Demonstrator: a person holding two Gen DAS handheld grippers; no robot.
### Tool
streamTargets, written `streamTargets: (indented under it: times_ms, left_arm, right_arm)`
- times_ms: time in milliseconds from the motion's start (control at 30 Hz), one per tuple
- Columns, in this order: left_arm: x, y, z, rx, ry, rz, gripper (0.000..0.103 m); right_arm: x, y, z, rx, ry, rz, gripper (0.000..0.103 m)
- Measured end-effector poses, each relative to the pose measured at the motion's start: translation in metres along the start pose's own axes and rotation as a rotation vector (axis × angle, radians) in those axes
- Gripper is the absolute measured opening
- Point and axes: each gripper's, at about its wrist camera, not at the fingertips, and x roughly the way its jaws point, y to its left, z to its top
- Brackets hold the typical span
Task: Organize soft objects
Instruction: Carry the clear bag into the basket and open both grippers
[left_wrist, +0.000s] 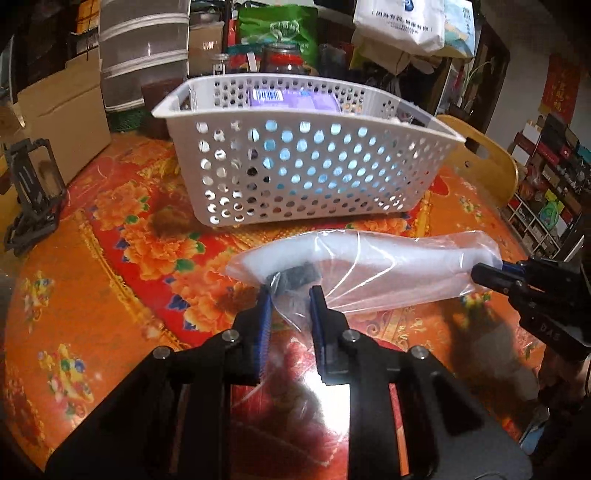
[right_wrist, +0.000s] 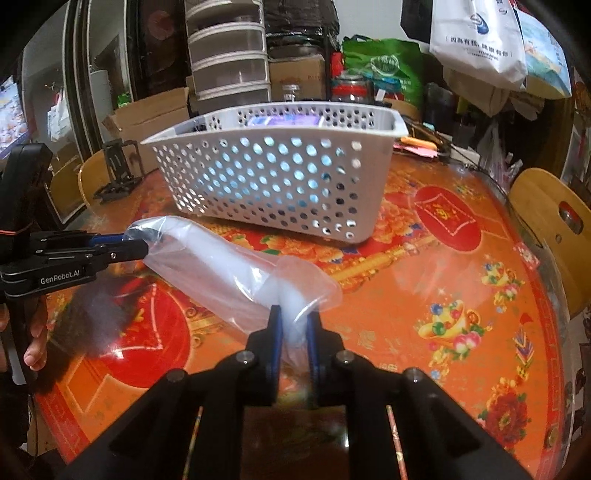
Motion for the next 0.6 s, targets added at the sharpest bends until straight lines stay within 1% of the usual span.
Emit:
streamTargets:
  times_ms: [200,367,467,600]
  left_arm:
    - [-0.025,-0.001,-0.002,0.002,-0.058,-0.007,0.018]
    - [-0.057,-0.007,-0.002,0.016,-0.134,-0.002,0.018]
    - [-0.078,-0.008,0.005,0.024,-0.183,-0.005,0.018]
    - [-0.098,-0.011,0.017,0.033,-0.223,-0.002,0.018]
  right_arm:
    - [-0.016,0.008,0.004,-0.016,-0.044,0.001,0.010]
    - [-0.032,0.010,0.005,-0.019,-0.087,0.003,0.010]
    - [-0.044,0.014,0.008,-0.031,-0.119,-0.003,0.010]
    - [-0.062,0.018,0.018,-0.050,-0.163,-0.005,0.010]
